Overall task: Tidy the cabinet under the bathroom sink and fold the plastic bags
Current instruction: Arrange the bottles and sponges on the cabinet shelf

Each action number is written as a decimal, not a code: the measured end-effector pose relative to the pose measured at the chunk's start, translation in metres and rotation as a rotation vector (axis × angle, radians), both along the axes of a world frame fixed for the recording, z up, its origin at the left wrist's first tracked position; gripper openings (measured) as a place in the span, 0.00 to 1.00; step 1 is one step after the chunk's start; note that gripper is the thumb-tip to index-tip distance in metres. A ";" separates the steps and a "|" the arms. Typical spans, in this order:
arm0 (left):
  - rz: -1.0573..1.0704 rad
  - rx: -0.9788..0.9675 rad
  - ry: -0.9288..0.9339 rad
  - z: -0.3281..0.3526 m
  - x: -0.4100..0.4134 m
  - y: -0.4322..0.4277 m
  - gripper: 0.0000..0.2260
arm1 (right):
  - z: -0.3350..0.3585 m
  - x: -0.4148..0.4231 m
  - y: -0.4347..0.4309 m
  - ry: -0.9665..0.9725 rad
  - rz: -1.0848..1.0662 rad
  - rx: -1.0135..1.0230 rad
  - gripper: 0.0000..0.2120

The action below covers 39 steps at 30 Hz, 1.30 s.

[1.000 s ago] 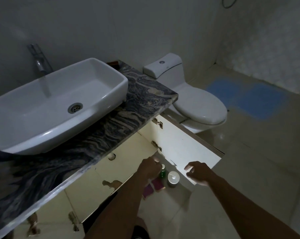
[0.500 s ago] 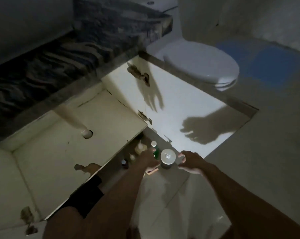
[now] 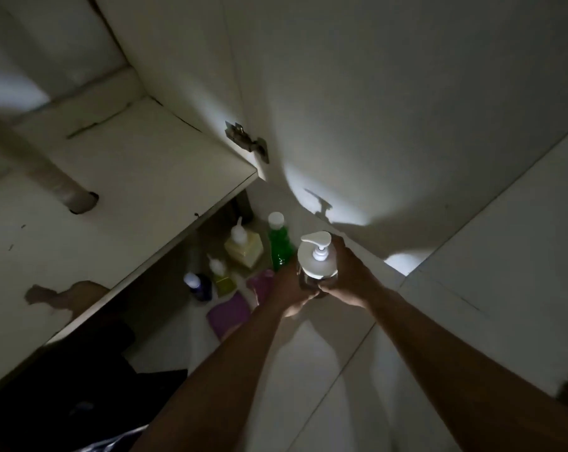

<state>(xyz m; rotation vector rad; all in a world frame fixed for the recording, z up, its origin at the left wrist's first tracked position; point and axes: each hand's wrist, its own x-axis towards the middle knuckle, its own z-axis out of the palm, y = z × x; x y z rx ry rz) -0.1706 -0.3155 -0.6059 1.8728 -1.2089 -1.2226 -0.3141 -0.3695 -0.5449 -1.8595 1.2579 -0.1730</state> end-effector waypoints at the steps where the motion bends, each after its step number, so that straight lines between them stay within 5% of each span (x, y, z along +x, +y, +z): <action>1: 0.025 -0.020 0.025 -0.005 -0.001 0.000 0.30 | -0.003 -0.002 -0.002 0.010 0.003 -0.007 0.47; 7: -0.030 -0.019 0.019 -0.016 0.006 0.005 0.45 | 0.003 -0.007 0.000 0.086 0.083 0.005 0.50; 14: -0.115 0.010 0.104 0.023 0.033 0.027 0.42 | 0.037 -0.004 0.008 0.136 0.193 0.039 0.50; 23: -0.129 -0.153 -0.065 0.161 0.115 0.019 0.33 | 0.157 0.061 -0.030 0.034 0.384 -0.048 0.49; 29: 0.039 -0.358 -0.118 0.230 0.183 0.001 0.32 | 0.232 0.141 -0.050 -0.130 0.453 -0.099 0.33; 32: 0.129 -0.422 -0.177 0.242 0.222 -0.014 0.33 | 0.237 0.192 -0.065 -0.124 0.319 -0.241 0.49; 39: 0.304 -0.472 -0.223 0.236 0.294 -0.050 0.30 | 0.221 0.292 -0.095 -0.247 0.287 -0.326 0.46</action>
